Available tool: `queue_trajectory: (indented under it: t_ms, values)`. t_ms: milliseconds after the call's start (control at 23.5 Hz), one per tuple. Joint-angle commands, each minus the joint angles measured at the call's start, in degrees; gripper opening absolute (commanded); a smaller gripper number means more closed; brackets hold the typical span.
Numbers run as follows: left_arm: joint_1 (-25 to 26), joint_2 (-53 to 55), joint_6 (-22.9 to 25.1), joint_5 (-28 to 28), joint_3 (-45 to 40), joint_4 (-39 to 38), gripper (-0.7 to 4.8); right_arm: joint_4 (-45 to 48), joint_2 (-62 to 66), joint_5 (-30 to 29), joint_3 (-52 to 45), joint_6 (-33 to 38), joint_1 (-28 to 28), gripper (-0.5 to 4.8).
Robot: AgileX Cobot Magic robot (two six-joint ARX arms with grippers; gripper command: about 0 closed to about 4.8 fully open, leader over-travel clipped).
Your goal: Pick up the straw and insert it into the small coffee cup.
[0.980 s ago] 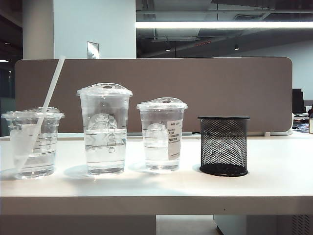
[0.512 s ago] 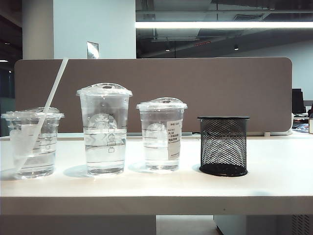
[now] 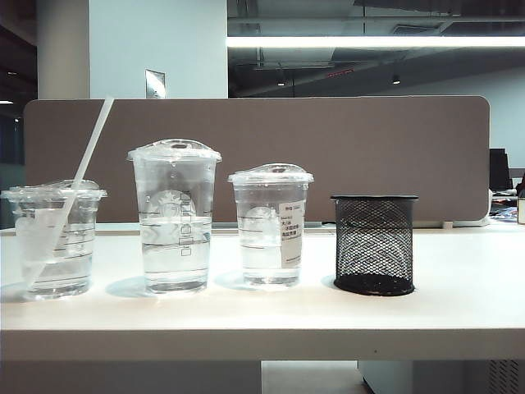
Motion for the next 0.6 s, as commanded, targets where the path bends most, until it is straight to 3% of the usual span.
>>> queue_trajectory:
  t_ms: [43, 298, 597]
  values:
    - [0.02, 0.15, -2.8, -1.51, -3.85, 5.07, -0.06, -8.81, -5.79, 3.02, -1.68, 1.18, 0.07, -0.01]
    - [0.02, 0.15, -9.33, -5.42, -12.24, 15.93, -0.05, -17.57, -13.79, 2.99, -6.58, 4.7, 0.07, -0.01]
    - [0.0, 0.15, -9.81, -10.43, -19.39, 22.43, -0.05, -20.63, -15.58, 2.75, -11.45, 8.0, 0.24, -0.01]
